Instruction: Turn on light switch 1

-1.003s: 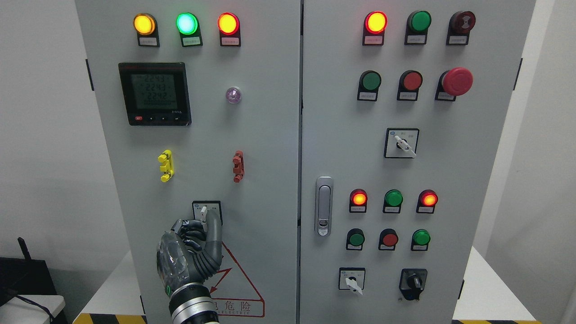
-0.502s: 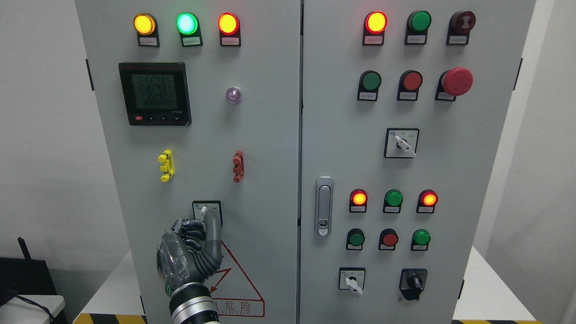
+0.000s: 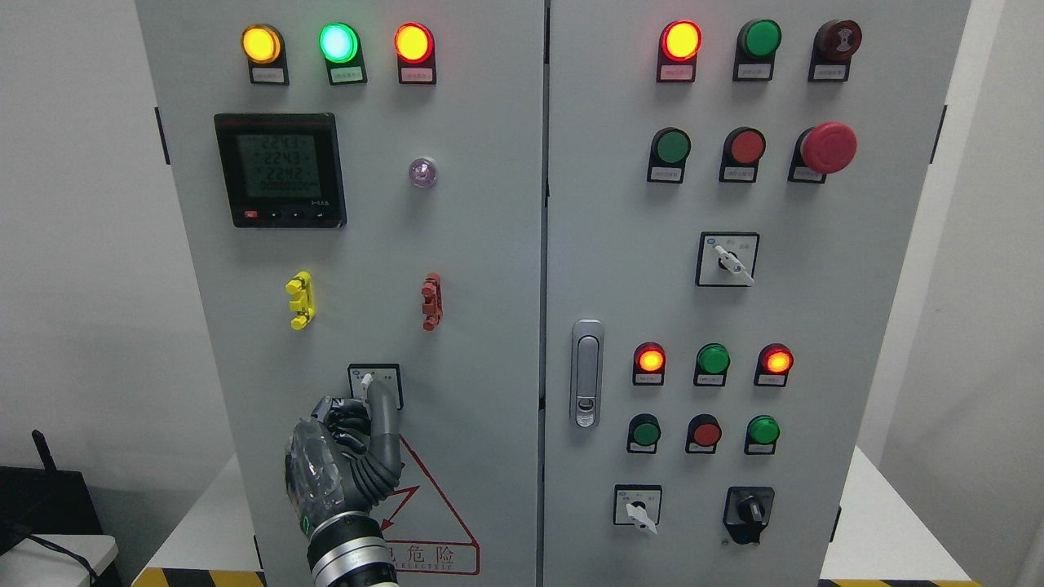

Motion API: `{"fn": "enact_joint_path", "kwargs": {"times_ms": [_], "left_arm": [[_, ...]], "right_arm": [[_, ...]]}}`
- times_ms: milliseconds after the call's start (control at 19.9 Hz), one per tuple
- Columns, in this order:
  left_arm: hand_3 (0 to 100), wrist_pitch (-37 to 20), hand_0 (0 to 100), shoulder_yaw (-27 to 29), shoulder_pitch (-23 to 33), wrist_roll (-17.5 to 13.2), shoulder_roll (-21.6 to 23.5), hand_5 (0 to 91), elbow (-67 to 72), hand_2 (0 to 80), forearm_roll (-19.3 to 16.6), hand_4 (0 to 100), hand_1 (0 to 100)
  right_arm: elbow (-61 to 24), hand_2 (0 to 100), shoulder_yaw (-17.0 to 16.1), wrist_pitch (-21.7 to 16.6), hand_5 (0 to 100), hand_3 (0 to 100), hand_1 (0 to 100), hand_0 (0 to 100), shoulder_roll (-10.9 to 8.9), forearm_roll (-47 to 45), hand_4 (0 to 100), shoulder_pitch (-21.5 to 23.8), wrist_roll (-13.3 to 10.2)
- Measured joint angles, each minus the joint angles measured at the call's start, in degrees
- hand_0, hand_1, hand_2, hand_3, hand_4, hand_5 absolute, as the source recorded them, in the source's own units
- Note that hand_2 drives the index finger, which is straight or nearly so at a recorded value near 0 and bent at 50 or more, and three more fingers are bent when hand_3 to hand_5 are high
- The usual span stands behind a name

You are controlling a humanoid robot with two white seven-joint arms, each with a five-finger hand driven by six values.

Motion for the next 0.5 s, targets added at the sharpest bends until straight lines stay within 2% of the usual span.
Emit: {"fn": "enact_joint_path", "kwargs": {"times_ms": [502], "left_arm": [[79,0.04,71,0.01,-0.01,-0.24,0.0,76.8,-0.01,62.4,0.38,85,17]], "right_arm": [[0.0,0,0.0,0.0,0,0,39,12,0.0,0.0,0,0.0,-0.01]]}}
